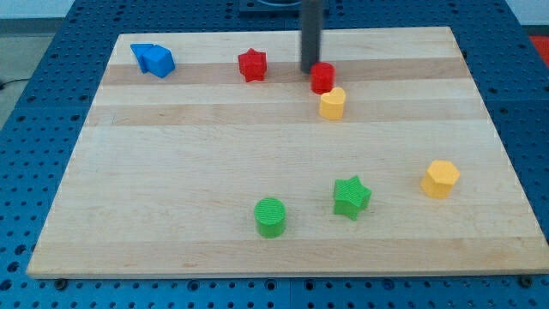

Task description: Drag the yellow heart to the right of the red star

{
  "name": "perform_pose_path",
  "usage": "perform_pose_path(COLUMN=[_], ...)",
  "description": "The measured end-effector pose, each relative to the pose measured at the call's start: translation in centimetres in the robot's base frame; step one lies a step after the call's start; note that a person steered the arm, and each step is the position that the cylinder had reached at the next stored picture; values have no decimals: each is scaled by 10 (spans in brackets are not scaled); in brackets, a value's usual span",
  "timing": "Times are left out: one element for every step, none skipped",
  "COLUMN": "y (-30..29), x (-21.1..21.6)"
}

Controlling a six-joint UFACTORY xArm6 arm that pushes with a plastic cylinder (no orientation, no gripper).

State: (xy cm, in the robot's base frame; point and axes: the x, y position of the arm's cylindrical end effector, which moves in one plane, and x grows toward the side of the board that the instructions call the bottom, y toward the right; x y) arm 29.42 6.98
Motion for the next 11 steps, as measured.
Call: perform_pose_path(y=[31,56,85,148,105,21,-22,-11,11,13,0], x=[53,101,108,142,179,163,154,139,137,108,70])
